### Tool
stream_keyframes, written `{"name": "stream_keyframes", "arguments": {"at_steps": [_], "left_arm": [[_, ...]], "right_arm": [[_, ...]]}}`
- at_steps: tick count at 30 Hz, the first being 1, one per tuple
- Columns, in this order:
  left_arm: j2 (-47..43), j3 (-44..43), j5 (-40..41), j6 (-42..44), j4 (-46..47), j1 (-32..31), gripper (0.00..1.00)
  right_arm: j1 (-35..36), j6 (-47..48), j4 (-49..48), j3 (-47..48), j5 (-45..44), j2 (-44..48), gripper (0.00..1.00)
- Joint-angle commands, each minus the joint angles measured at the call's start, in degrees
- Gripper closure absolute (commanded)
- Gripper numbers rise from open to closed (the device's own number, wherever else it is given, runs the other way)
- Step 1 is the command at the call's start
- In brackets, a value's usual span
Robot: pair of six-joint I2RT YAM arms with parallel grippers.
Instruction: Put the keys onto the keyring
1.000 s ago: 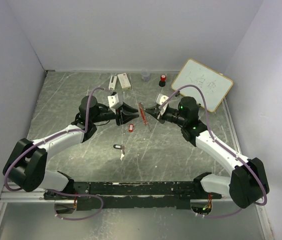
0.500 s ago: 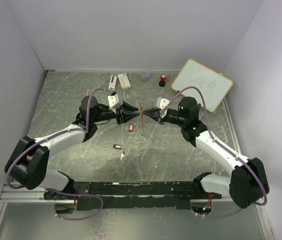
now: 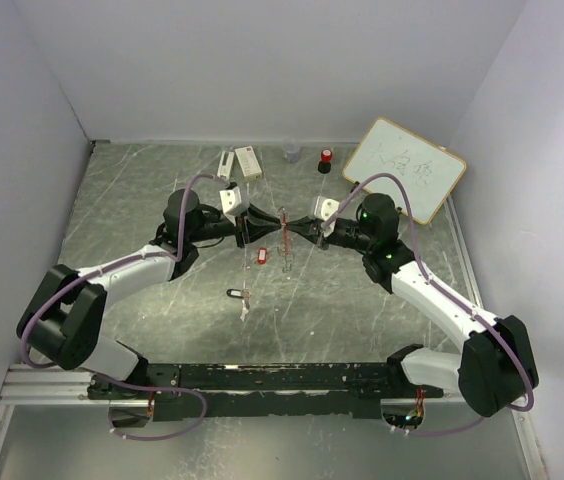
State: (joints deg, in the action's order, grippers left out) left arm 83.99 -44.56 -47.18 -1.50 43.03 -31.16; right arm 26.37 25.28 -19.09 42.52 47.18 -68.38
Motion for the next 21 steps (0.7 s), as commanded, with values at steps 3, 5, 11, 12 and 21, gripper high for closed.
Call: {"name": "stream_keyframes", "arguments": {"at_steps": [3,5,11,12,21], "left_arm": [[0.66,-2.76,-3.92,0.07,3.19,-0.43,0.73],[0.78,-2.81,-4.74,-0.2,3.57,-0.69,0.73],[0.74,-3.11,-5.92,0.06,2.94,-1.57,0.73],[0.75,-3.22,-6.04,0.13,2.84,-1.68,0.73],[1.19,-3.66,-6.25,0.33,2.45,-2.54,0.93]], "right_arm": [[0.15,0.52,-1.39,0.28,2.18,0.18,1.0],[0.17,0.37,-1.49,0.35,2.16,0.18,1.0],[0.17,-0.31,-1.55,0.89,2.0,-0.33,1.0],[0.17,-0.47,-1.82,0.82,2.06,-0.39,1.0],[0.19,-1.91,-2.99,0.8,1.96,-0.58,1.0]]}}
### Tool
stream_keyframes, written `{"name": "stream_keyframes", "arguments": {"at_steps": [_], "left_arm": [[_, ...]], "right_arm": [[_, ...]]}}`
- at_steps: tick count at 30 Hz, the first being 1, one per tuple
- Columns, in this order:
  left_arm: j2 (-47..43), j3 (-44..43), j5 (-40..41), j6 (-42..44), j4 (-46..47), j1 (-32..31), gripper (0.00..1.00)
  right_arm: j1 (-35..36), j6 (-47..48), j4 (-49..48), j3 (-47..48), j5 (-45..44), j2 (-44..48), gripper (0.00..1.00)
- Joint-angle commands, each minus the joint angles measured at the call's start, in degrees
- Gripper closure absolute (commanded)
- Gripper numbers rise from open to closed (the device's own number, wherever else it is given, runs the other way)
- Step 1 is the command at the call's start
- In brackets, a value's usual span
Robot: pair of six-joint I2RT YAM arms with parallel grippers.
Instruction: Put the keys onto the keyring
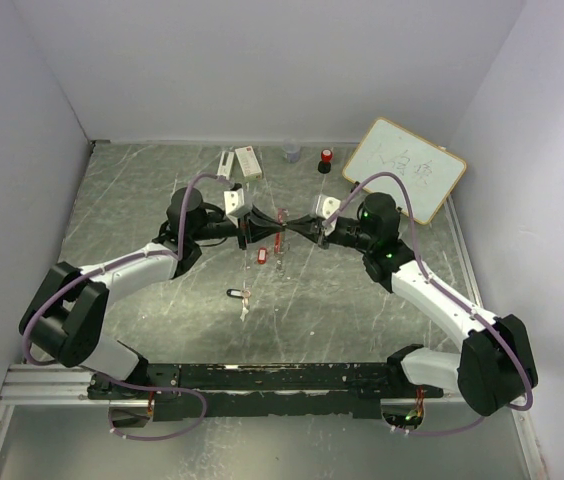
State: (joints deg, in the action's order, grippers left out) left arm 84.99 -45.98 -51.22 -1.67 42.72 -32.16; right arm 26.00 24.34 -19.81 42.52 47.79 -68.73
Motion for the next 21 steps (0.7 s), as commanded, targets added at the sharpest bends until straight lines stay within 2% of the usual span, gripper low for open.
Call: {"name": "stream_keyframes", "arguments": {"at_steps": [1,3,5,9,11,16,21], "left_arm": [[0.07,-1.93,-1.91,0.32,3.33,-1.58,0.93],[-0.2,-1.12,-0.82,-0.33,4.82,-1.58,0.93],[-0.54,-0.01,0.97,-1.11,6.8,-1.54,0.93],[-1.08,0.55,2.53,-1.84,8.83,-1.59,0.93],[-1.07,0.62,2.49,-1.92,9.53,-1.58,0.93],[-1.0,0.85,2.69,-2.01,11.0,-1.57,0.93],[-0.52,1.38,2.83,-3.67,14.54,-1.49,0.93]], "right_arm": [[0.55,-1.32,-2.58,0.64,1.06,-0.12,1.0],[0.55,-3.34,-3.6,0.45,-0.61,0.27,0.99],[0.54,-7.05,-5.36,0.28,-3.81,0.86,0.9],[0.5,-10.62,-5.69,0.63,-10.74,2.79,0.85],[0.43,-11.52,-5.39,0.64,-13.78,4.34,0.79],[0.13,-13.92,-6.18,0.11,-18.44,7.19,0.73],[-0.03,-15.18,-4.87,0.54,-22.1,8.37,0.72]]}}
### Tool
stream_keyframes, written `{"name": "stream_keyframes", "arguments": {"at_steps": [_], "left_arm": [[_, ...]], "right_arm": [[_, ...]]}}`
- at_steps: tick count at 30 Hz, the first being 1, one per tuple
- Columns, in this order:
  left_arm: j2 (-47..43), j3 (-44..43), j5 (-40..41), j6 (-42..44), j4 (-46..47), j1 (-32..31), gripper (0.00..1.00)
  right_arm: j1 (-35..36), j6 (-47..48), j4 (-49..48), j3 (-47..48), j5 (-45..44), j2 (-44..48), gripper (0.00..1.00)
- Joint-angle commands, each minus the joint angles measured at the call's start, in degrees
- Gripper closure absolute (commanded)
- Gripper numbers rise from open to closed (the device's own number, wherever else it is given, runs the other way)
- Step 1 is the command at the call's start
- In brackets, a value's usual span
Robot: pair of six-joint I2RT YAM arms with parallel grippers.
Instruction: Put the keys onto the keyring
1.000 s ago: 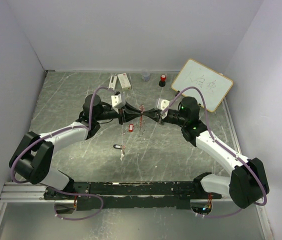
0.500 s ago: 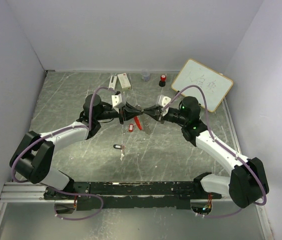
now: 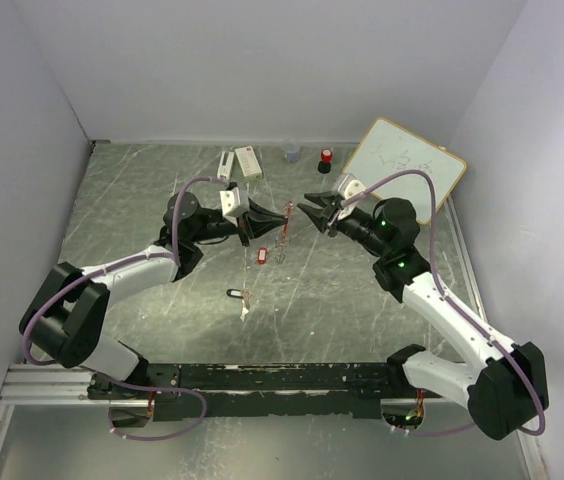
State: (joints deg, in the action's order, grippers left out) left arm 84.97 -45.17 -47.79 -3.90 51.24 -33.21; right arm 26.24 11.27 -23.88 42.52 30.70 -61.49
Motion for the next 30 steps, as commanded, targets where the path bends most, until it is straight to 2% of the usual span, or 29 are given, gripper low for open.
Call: {"name": "stream_keyframes", "arguments": {"at_steps": [1,11,18,30], "left_arm": [[-0.25,0.65,-0.63,-2.11,7.26,-0.41,0.93],[1.07,0.15,-2.73,-7.72,15.29,0.73,0.94],[0.34,-0.13,-2.71,-7.05,13.85,1.02,0.93],[-1.96,-0.48,0.53,-5.26,9.54,1.16,0.93]], "right_arm": [[-0.31,-2.19,-0.18,0.81,-4.91,1.23,0.72],[-0.4,-4.24,2.72,1.02,-4.23,2.84,0.73],[-0.49,-6.41,6.96,1.94,-2.87,3.86,0.74],[-0.58,-14.31,13.14,5.88,1.32,-0.8,0.8]]}}
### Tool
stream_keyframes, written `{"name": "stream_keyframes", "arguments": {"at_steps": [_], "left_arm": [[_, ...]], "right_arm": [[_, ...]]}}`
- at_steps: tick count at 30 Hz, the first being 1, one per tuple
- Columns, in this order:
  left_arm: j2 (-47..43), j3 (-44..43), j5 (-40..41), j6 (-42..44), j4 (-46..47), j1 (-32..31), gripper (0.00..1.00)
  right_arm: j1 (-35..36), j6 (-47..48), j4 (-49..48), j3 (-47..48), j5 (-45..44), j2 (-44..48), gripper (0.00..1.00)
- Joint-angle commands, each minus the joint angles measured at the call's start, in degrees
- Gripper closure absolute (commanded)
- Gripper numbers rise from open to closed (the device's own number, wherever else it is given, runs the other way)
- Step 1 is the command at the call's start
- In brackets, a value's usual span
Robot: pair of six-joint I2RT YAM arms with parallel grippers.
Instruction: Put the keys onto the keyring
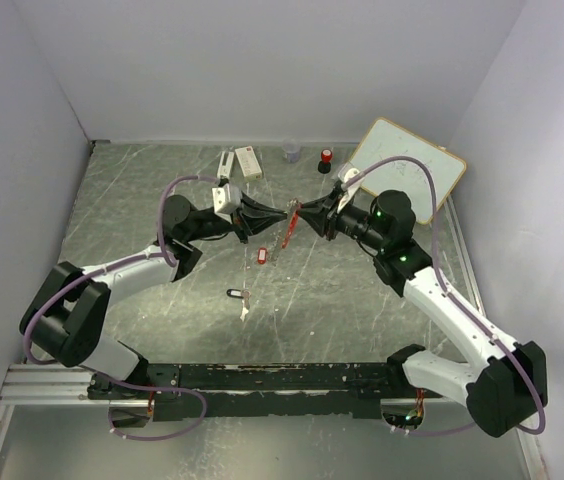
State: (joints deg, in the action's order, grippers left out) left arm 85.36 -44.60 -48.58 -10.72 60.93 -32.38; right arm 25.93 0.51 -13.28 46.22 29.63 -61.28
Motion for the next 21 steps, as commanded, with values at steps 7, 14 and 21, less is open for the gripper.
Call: {"name": "stream_keyframes", "arguments": {"at_steps": [7,14,21], "left_arm": [[-3.72,-1.26,4.28,3.27,-3.25,0.39,0.93],[-3.98,-1.28,5.81,3.78,-3.97,0.41,0.93],[-4.29,-1.28,6.52,4.02,-4.43,0.33,0.93]], "right_arm": [[-0.27,-5.97,3.53,2.58,6.17,-2.57,0.81],[-0.31,-7.6,5.19,3.42,10.54,-4.47,0.81],[-0.27,-10.21,4.36,3.86,12.24,-5.84,0.81]]}}
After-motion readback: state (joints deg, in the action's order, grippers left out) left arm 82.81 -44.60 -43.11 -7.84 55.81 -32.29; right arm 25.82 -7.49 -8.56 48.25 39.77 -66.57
